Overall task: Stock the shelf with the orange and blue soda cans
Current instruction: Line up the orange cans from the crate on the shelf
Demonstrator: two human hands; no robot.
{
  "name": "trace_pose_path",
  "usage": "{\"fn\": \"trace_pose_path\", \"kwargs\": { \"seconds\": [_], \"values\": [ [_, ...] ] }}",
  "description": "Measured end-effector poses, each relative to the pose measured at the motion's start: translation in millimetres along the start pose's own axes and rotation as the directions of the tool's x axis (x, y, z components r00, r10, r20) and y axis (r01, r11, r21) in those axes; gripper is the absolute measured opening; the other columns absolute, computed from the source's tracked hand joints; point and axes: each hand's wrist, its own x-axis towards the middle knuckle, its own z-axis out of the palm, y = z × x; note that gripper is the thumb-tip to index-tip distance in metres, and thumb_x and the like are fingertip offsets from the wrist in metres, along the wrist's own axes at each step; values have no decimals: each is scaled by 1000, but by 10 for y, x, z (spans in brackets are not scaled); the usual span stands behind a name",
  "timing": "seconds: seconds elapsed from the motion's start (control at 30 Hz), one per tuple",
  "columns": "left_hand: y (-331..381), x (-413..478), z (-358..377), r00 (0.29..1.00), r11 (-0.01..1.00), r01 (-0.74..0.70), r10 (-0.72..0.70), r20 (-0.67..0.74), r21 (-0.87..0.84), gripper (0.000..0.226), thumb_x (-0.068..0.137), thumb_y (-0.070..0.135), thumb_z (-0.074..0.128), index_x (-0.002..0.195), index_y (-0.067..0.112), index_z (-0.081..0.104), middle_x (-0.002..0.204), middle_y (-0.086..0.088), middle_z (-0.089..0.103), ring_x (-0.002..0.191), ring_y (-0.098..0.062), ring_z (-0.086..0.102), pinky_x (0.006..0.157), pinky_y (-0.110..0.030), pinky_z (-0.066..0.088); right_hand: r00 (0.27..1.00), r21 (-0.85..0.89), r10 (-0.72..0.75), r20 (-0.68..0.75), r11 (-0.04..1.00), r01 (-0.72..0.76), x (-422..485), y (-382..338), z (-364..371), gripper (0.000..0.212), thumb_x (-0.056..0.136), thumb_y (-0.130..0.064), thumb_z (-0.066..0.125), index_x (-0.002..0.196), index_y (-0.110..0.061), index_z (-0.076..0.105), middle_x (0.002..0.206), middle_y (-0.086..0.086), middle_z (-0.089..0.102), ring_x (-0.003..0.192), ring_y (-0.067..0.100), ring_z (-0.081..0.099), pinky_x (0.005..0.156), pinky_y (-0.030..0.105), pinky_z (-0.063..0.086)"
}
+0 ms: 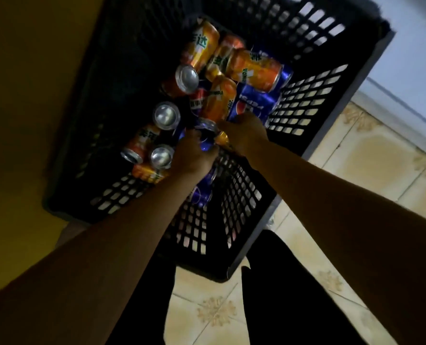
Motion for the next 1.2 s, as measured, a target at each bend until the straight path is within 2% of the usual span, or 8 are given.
{"fn": "trace_pose_path", "kwargs": {
  "seconds": [0.23, 0.33, 0.47, 0.6, 0.8, 0.93, 1.07, 1.2],
  "values": [
    [17, 807, 371, 989, 995, -92, 86, -122, -44, 92, 54, 51, 69, 135, 16, 43, 129, -9, 55, 116, -29, 54, 96, -46, 47, 993, 293, 61, -97, 956, -30, 843, 40, 322, 51, 85, -35, 64, 128, -12, 51, 112, 4, 61, 98, 20, 60, 67, 25, 46],
    [25, 900, 403, 984, 994, -88, 98, -150, 70, 69, 78, 39, 67, 136, 12, 41, 133, -14, 50, 118, -33, 51, 96, -43, 43, 998, 362, 34, -57, 932, -11, 817, 80, 365, 43, 85, -32, 67, 119, -13, 49, 103, 2, 61, 94, 20, 61, 76, 32, 52],
    [189, 609, 185, 991, 999, 47, -43, -123, 24, 48, 84, 33, 65, 127, 15, 53, 124, -10, 59, 113, -33, 56, 90, -37, 45, 997, 383, 22, 75, 922, -50, 420, 11, 193, 30, 87, -28, 65, 107, -8, 58, 86, 4, 64, 73, 14, 62, 58, 24, 51],
    [419, -368, -291, 962, 946, 269, -272, 9, -179, 47, 82, 29, 71, 122, 12, 54, 110, 0, 59, 105, -23, 55, 98, -33, 41, 988, 342, 109, 107, 929, -140, -446, -48, -44, 18, 88, -29, 62, 91, -11, 59, 81, 4, 63, 68, 14, 59, 56, 23, 46],
    [1134, -2439, -866, 863, 667, 457, -492, 113, -588, 12, 88, 15, 65, 92, 10, 55, 99, -12, 54, 92, -27, 55, 91, -42, 50, 932, 702, 249, 262, 613, -361, -2140, -9, -623, 21, 92, -35, 58, 86, -15, 61, 81, 7, 66, 68, 17, 62, 66, 28, 47],
    [1617, -3742, -1041, 890, 653, 434, -417, 184, -620, 18, 91, 17, 61, 77, 22, 50, 89, -9, 57, 104, -35, 55, 100, -49, 44, 949, 786, 212, 233, 533, -312, -3169, 111, -1107, 25, 93, -36, 58, 79, -15, 56, 64, 2, 57, 48, 11, 53, 40, 20, 42],
    [1710, -4534, -984, 921, 694, 387, -327, 213, -607, 11, 93, 24, 58, 84, 25, 51, 95, -10, 59, 101, -29, 57, 98, -46, 47, 953, 787, 209, 219, 539, -299, -3932, 195, -1418, 35, 90, -48, 58, 95, -14, 60, 85, 6, 64, 73, 18, 61, 58, 26, 46],
    [1637, -4914, -924, 900, 637, 436, -287, 329, -636, 25, 92, 38, 53, 99, 15, 52, 99, -12, 59, 89, -23, 58, 81, -36, 50, 963, 901, 24, 270, 347, -261, -4533, 229, -1565, 43, 94, -54, 45, 91, -14, 59, 81, 7, 59, 70, 17, 56, 60, 25, 44]
  ]
}}
